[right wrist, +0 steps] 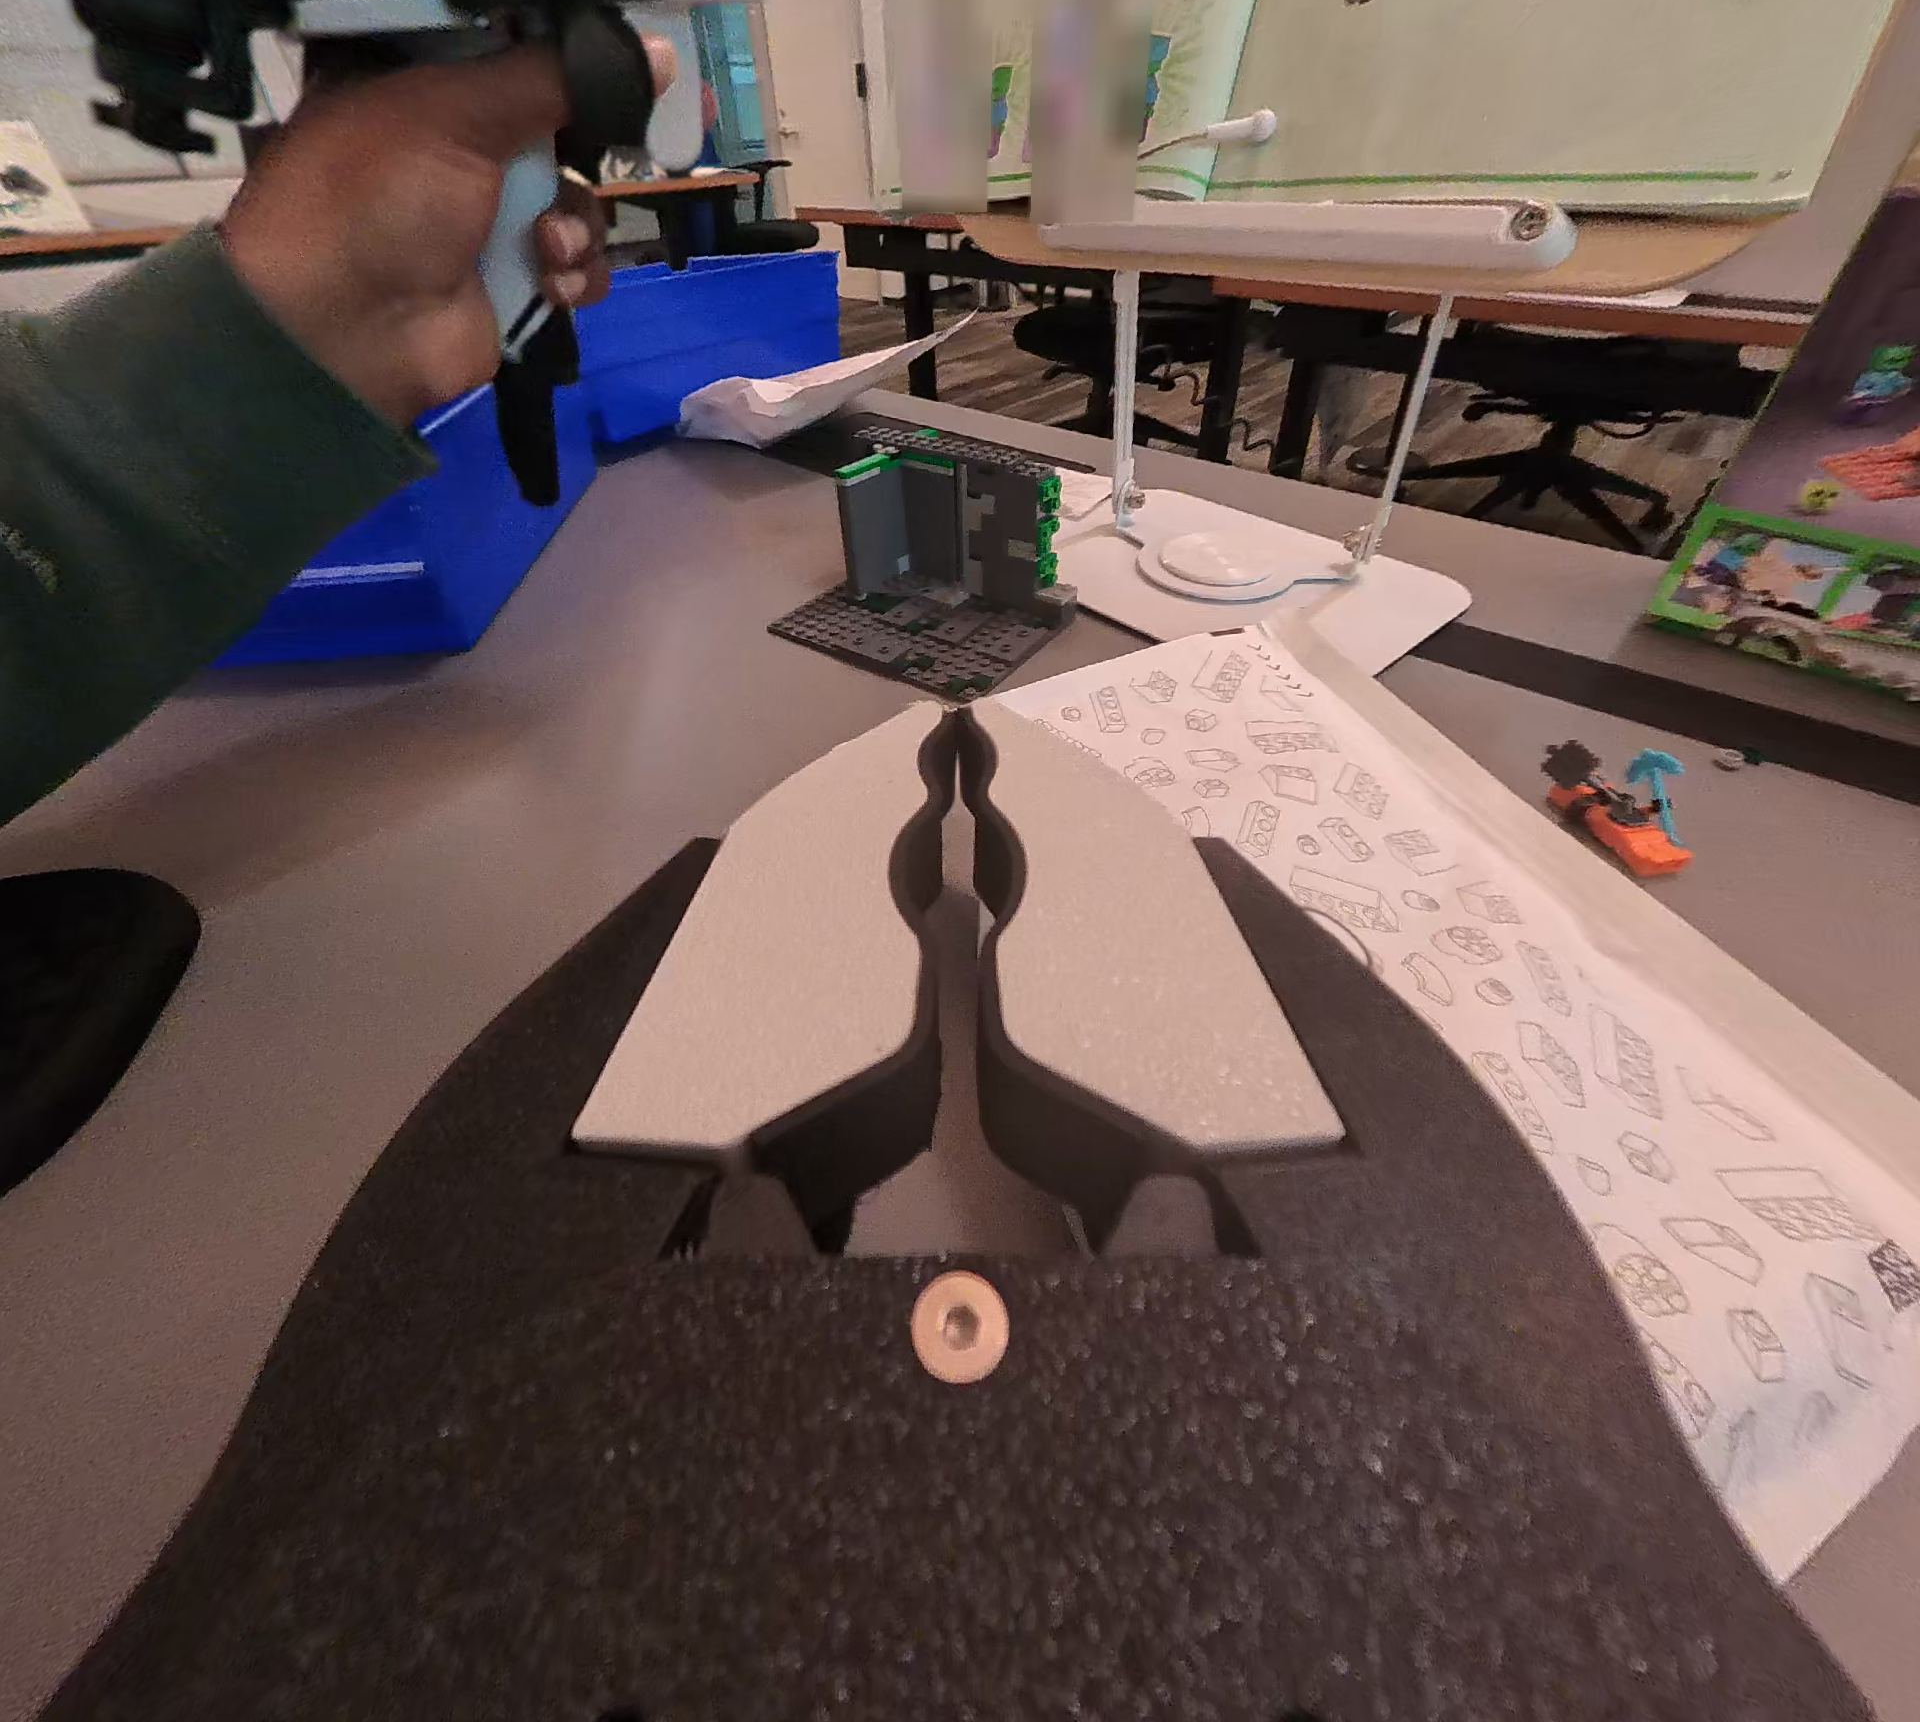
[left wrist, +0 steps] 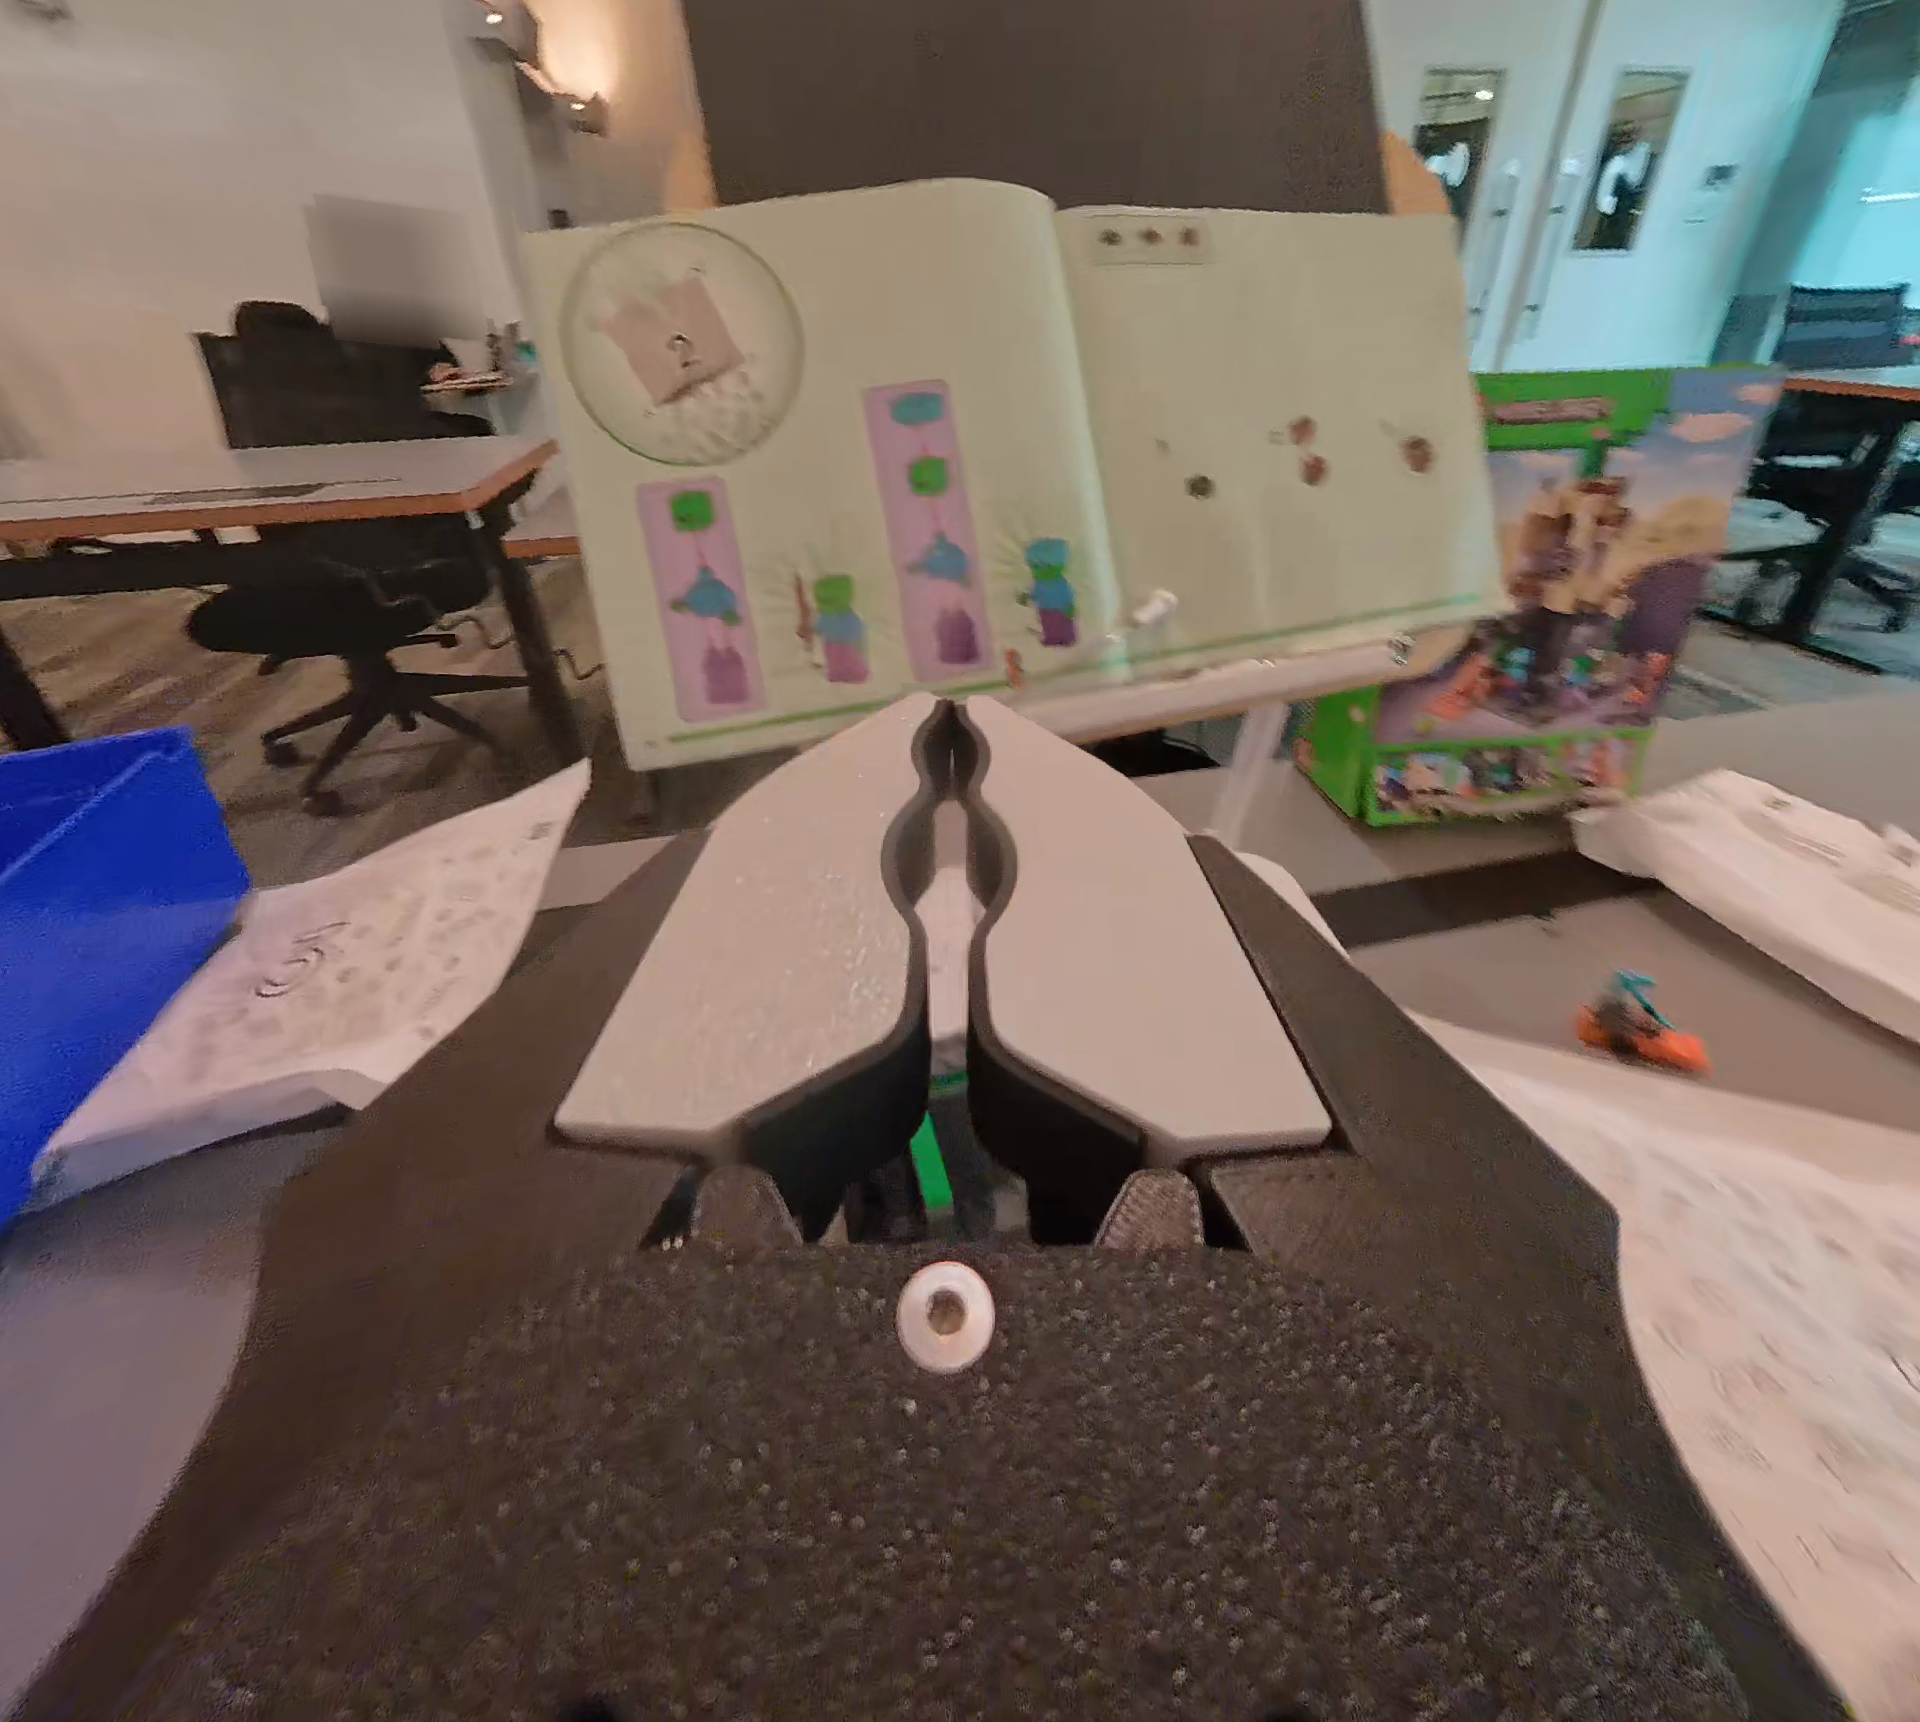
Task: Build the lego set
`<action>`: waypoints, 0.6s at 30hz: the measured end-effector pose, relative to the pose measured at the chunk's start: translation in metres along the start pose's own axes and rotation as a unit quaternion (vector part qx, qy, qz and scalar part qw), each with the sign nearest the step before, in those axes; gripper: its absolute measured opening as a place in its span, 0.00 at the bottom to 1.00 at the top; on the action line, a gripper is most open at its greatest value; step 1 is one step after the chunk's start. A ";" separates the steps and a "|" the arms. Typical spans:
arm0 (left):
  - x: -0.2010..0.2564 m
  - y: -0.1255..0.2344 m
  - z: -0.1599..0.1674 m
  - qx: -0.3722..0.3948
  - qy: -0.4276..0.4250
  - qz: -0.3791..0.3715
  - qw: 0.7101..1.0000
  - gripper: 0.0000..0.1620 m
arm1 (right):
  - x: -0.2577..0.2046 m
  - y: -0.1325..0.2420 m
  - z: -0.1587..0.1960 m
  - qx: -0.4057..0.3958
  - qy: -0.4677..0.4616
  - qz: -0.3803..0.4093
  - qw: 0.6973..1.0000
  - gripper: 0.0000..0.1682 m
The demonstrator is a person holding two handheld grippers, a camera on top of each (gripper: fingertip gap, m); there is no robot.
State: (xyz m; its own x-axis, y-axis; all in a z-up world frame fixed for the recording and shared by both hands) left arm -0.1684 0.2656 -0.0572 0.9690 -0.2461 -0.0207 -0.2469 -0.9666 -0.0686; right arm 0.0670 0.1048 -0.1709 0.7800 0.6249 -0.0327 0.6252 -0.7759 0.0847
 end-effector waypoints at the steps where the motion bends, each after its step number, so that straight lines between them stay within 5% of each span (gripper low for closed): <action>1: -0.007 -0.009 -0.004 0.002 0.004 -0.011 1.000 0.00 | -0.001 0.000 0.001 0.002 0.003 0.003 1.000 0.00; 11: -0.058 -0.082 -0.051 0.010 0.008 -0.080 0.997 0.00 | -0.010 -0.008 0.017 -0.030 0.002 -0.031 0.999 0.00; 18: -0.065 -0.115 -0.028 -0.052 0.013 -0.077 0.996 0.00 | -0.009 -0.007 0.019 -0.036 -0.003 -0.036 0.999 0.00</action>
State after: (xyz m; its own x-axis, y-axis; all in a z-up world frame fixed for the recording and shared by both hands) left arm -0.2031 0.3910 -0.0204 0.9955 -0.0949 0.0090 -0.0951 -0.9949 0.0345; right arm 0.0565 0.1030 -0.1901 0.7338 0.6777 -0.0477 0.6759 -0.7210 0.1528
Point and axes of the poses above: each gripper's, where its closed fingertips meet, y back along the fingers, z out of its underside, x = y × z across the jaws, the point moved 4 cm from there along y, back along the fingers, and after that the axes turned 1 degree about -z, right-handed, at the moved point
